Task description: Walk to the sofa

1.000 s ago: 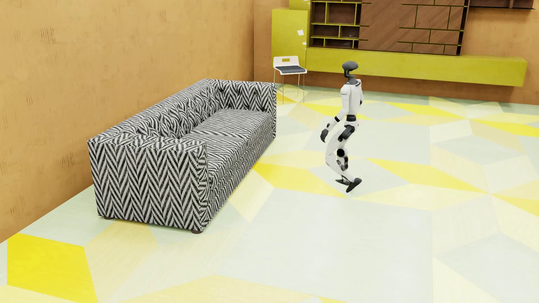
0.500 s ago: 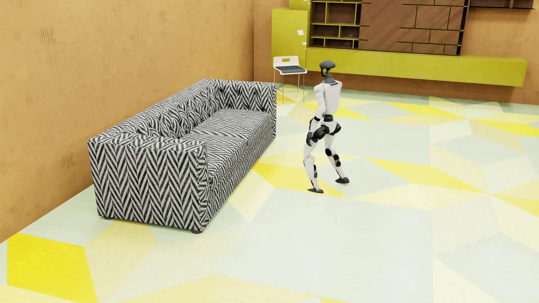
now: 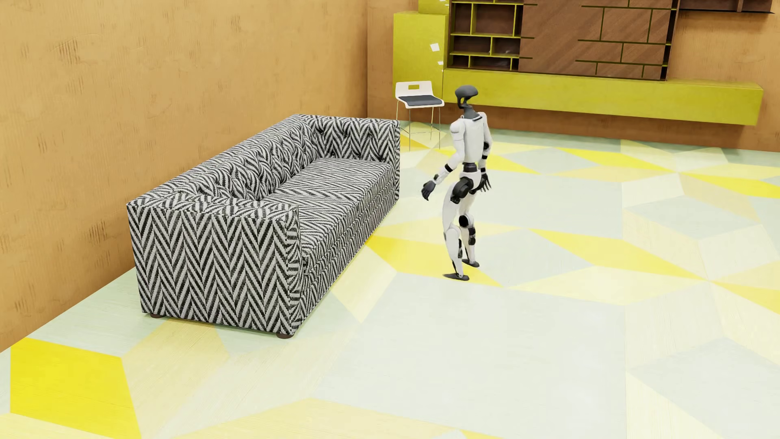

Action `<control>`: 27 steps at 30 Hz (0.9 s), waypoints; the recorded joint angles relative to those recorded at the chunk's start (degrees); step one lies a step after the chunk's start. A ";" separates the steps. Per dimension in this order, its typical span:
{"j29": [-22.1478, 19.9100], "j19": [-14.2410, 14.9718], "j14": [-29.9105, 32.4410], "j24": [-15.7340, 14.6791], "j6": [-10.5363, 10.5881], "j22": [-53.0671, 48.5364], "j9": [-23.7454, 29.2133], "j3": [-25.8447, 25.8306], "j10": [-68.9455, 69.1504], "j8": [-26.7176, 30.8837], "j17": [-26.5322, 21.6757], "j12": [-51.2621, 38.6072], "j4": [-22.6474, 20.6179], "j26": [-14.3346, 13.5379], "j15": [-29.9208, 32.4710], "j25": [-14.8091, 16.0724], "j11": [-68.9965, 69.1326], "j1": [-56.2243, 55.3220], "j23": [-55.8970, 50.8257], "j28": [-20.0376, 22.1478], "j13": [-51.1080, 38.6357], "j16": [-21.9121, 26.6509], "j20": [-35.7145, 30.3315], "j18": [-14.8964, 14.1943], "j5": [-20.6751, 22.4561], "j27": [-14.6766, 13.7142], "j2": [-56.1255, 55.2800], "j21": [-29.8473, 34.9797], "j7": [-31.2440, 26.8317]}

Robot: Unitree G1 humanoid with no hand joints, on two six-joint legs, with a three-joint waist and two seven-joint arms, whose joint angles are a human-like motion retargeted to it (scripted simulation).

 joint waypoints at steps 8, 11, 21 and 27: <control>-7.21 -2.31 -1.66 3.01 3.97 9.57 1.48 0.08 28.63 -4.83 3.32 5.71 8.16 5.56 -3.64 -3.29 2.71 -14.78 -6.49 -2.89 -10.98 -1.06 4.12 -9.44 5.52 -4.41 1.25 1.04 -9.73; -5.20 -2.27 -2.21 1.66 5.28 9.28 0.88 0.41 16.77 -4.52 1.66 6.50 10.70 5.12 -2.37 -4.50 -0.55 -11.00 -6.96 -4.07 -16.67 -1.63 5.32 -6.24 6.16 -6.43 3.51 4.31 -7.69; -7.54 -0.70 3.04 4.67 5.97 6.33 -0.72 0.34 -1.62 -4.99 1.51 2.64 6.41 2.80 -0.56 -1.16 -5.04 -1.20 -7.99 -4.64 -14.11 -1.08 -2.10 -3.23 3.04 -6.07 7.45 2.35 -4.34; -1.70 0.16 0.88 3.74 6.21 5.61 -0.55 0.22 2.11 -4.28 4.50 2.65 6.59 2.63 -0.49 2.14 -4.37 -3.12 0.05 -5.09 -8.94 -1.01 -3.57 -2.00 2.93 -1.57 6.59 5.39 -4.21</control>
